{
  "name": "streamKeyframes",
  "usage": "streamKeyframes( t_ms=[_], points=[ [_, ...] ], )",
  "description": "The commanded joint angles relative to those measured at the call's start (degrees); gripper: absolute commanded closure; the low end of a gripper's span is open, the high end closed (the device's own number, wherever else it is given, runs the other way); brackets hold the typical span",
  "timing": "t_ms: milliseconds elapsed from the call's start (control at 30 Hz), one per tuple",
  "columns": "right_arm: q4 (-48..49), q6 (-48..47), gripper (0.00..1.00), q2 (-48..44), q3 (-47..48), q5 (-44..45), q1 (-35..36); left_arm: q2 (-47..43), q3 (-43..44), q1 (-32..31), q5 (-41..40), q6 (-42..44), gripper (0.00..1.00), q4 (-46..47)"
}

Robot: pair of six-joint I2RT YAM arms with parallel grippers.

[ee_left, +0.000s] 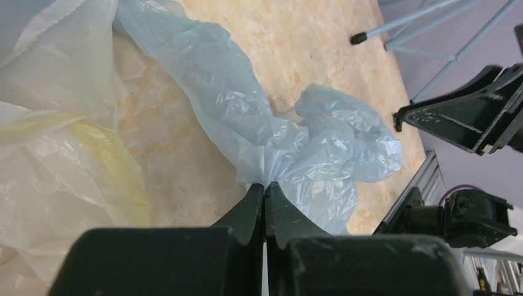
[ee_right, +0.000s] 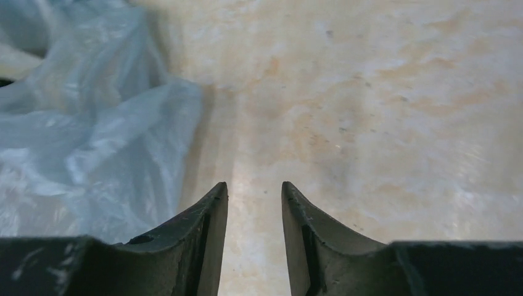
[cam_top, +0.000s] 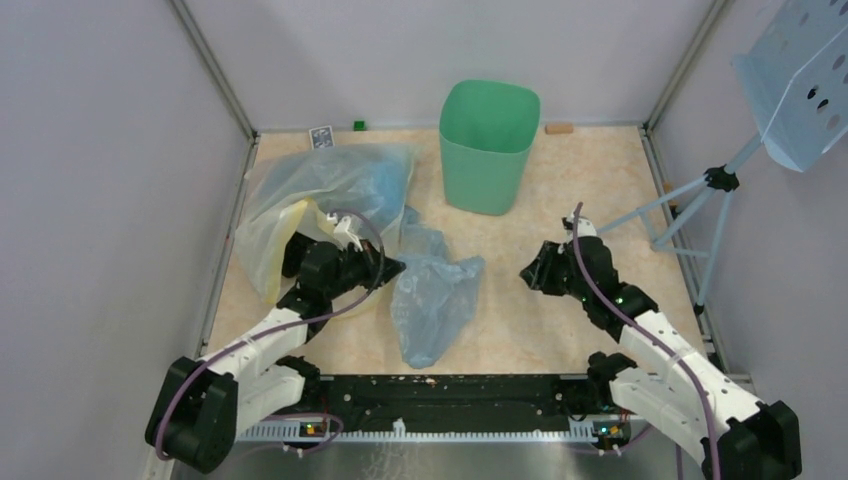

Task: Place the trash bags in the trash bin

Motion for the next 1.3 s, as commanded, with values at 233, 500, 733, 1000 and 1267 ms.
streamKeyframes(
  t_ms=[233, 500, 733, 1000, 1267],
  points=[
    [17.43, -0.55, 0.26, 12.46, 6.12, -21.33, 0.85, 5.36, 5.87, 0.11, 8.47, 6.47, 1.00, -6.59],
    [25.23, 5.07, 0.21, 20.05, 6.06, -18.70, 7.54, 6.26, 6.13, 0.18, 8.98, 7.03, 1.00, -6.99],
    [28.27, 11.97, 0.60, 24.71, 8.10, -17.17, 8.71, 6.77, 5.62, 0.11, 12.42, 6.69, 0.94, -4.94],
    [25.84, 12.31, 1.00, 21.02, 10.07, -17.16, 8.67, 2.10, 0.30, -0.16, 22.41, -1.64, 0.10, 5.26],
    [27.86, 15.30, 1.00, 18.54, 7.29, -15.93, 8.72, 2.41, -4.51, -5.29, 19.74, -7.82, 0.03, 12.56]
  ],
)
